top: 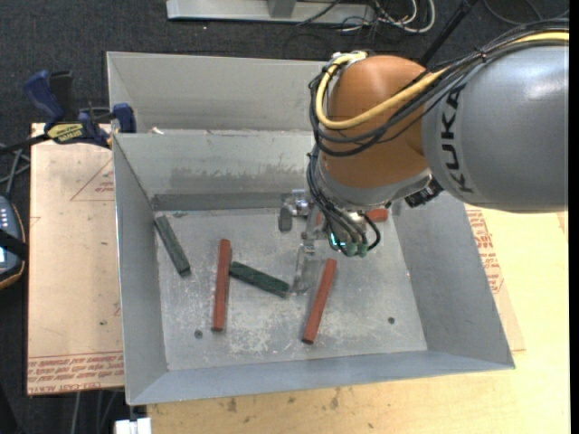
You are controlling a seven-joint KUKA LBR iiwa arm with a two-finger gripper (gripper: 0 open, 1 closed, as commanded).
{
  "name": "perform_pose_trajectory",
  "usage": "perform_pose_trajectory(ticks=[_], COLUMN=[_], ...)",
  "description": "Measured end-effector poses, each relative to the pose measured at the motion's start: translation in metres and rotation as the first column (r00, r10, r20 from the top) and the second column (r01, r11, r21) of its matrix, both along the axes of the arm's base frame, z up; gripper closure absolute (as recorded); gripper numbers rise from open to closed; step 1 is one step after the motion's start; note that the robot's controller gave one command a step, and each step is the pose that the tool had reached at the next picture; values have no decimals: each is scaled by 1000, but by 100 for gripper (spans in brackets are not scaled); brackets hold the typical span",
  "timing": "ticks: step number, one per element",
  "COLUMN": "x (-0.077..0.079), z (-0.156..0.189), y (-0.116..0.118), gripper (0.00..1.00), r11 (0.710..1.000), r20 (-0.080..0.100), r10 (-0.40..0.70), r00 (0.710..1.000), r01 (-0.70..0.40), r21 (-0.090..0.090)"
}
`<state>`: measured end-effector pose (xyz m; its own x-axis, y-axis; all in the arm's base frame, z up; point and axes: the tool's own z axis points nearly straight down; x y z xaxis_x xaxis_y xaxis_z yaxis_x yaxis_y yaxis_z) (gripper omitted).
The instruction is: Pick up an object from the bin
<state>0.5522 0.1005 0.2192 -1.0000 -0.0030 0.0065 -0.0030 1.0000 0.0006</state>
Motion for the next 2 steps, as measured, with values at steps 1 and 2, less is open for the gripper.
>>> perform_pose_trajectory(ticks=[1, 2], x=[2, 10], z=[4, -29], y=[-1, 5], gripper=[0, 0], r11=[1000, 998], r20=[7, 15], r10=[-2, 57], r00=[1000, 998], r01=[2, -57], r21=[1, 1])
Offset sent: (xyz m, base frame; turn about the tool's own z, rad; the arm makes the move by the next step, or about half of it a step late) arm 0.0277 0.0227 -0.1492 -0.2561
